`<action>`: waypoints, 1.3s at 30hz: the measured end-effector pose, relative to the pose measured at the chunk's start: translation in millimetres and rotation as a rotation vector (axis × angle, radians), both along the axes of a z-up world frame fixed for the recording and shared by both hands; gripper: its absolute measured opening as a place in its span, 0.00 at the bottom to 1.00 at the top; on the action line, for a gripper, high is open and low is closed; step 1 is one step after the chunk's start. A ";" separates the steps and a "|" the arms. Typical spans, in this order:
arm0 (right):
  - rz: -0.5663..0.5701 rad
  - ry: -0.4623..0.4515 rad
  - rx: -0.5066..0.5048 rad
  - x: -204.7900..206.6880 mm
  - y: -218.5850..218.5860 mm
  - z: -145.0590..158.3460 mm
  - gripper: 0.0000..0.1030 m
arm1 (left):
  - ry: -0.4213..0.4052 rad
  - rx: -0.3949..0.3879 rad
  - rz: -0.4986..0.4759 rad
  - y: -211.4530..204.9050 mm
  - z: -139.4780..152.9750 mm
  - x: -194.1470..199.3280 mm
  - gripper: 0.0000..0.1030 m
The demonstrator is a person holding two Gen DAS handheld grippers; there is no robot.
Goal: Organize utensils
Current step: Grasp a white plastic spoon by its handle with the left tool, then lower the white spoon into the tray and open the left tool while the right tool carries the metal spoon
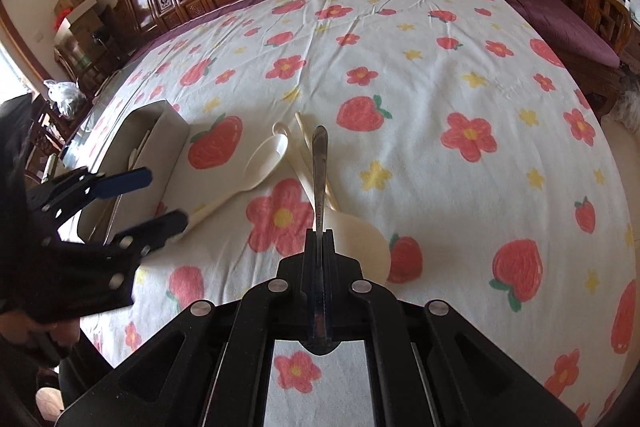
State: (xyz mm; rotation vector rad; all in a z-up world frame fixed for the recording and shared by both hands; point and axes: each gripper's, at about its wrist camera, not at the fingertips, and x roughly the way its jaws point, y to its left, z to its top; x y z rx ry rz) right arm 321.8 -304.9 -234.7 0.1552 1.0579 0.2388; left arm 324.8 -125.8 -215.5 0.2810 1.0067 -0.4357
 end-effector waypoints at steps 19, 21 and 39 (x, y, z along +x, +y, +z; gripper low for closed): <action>0.027 -0.023 0.007 -16.1 -9.9 1.6 0.04 | 0.126 0.110 0.002 -26.3 -45.4 40.5 0.30; 0.029 -0.027 0.001 -17.0 -9.6 3.2 0.04 | 0.135 0.095 0.000 -25.8 -45.3 41.4 0.23; 0.052 -0.067 -0.032 -36.4 11.1 27.0 0.04 | 0.089 -0.009 0.061 2.1 -4.4 10.2 0.06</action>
